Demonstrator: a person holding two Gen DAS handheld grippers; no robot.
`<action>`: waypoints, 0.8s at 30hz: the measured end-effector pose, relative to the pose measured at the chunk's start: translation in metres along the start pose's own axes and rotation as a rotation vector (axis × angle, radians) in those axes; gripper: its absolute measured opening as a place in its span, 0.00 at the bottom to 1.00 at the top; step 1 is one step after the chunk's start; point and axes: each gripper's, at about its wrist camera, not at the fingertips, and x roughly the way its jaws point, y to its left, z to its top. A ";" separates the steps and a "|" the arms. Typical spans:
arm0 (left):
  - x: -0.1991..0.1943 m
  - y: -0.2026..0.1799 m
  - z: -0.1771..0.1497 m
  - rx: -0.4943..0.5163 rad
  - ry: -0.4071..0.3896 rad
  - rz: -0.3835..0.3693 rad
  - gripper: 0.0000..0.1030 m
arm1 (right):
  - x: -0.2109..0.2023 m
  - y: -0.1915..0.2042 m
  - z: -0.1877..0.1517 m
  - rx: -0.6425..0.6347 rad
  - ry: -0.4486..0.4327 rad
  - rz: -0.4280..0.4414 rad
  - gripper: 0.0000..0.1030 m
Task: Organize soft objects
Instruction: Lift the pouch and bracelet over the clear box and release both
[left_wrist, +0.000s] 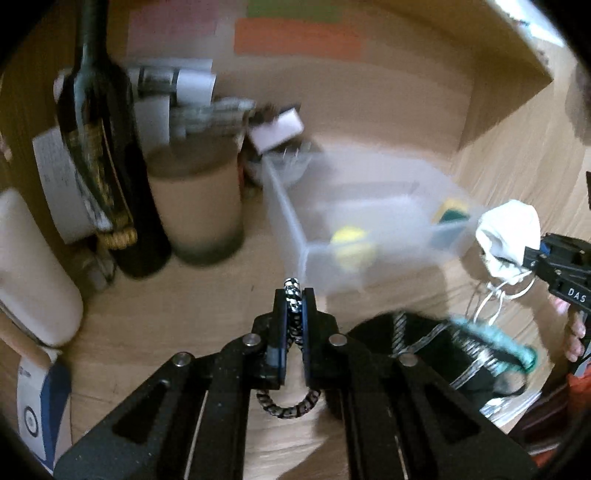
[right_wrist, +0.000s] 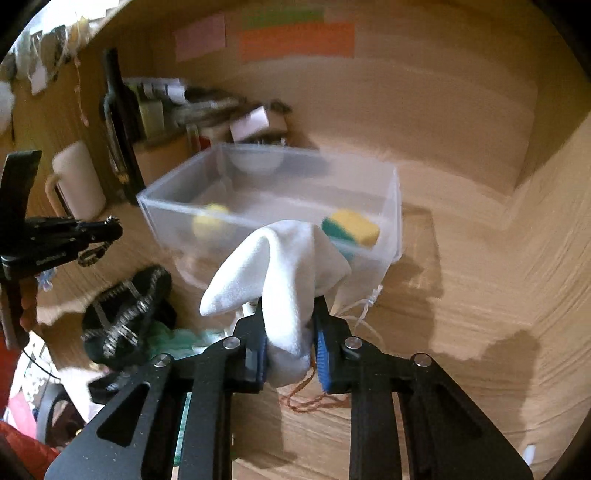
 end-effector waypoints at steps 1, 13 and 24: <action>-0.004 -0.002 0.004 0.001 -0.017 -0.005 0.06 | -0.006 -0.001 0.004 0.004 -0.023 0.004 0.18; -0.020 -0.022 0.061 0.038 -0.181 -0.027 0.06 | -0.031 0.011 0.057 -0.028 -0.209 -0.008 0.18; 0.013 -0.026 0.090 0.025 -0.169 -0.025 0.06 | 0.003 0.015 0.100 -0.016 -0.214 -0.027 0.18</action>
